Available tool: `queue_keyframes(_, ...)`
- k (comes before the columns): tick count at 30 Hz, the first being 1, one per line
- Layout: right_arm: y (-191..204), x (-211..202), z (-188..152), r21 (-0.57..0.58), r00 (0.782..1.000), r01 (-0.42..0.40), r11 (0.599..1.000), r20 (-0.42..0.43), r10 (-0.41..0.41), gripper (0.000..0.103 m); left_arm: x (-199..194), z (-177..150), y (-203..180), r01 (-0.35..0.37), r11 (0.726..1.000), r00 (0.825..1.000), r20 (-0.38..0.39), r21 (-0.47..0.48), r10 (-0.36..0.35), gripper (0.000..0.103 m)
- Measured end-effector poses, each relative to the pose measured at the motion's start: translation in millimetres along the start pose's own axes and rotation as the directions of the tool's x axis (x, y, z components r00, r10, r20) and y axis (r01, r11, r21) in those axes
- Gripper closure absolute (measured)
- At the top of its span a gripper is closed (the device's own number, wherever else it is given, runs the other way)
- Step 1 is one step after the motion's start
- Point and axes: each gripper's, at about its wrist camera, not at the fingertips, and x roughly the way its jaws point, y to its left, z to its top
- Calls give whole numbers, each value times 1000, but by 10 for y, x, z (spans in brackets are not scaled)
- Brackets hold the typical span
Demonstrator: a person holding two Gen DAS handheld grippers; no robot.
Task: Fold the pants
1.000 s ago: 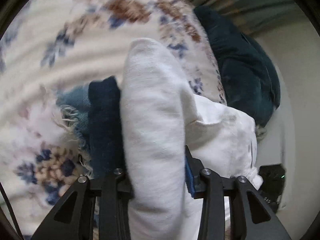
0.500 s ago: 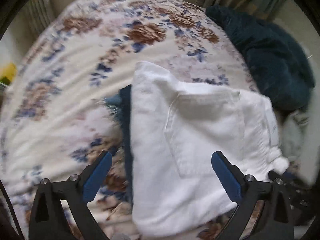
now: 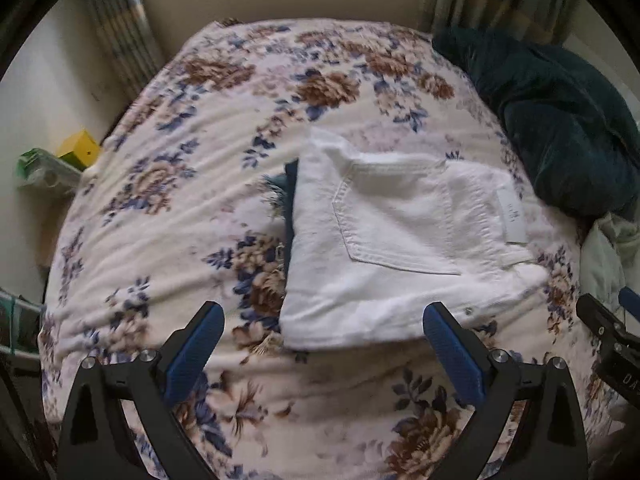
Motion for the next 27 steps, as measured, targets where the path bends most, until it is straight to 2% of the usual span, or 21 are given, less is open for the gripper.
queue_keyframes(8, -126, -1110, -359, 13, 997, -27, 1000, 79, 26, 8, -1213, -385, -76, -38, 999, 992, 119, -23, 40, 1)
queue_keyframes(14, -146, -2150, -753, -1, 985, -1, 1000, 174, 1, 8, -2113, -820, -67, -41, 999, 982, 186, -1, 41, 1)
queue_keyframes(21, -166, -3415, -1388, -1, 964, 3, 1000, 266, -3, 8, -3087, -1387, 58, -4, 1000, 967, 254, 12, 1, 1)
queue_keyframes(27, -152, -4411, -2077, 14, 946, -3, 1000, 325, -1, 8, -3867, -1930, 189, -21, 999, 954, 301, 49, 5, 1)
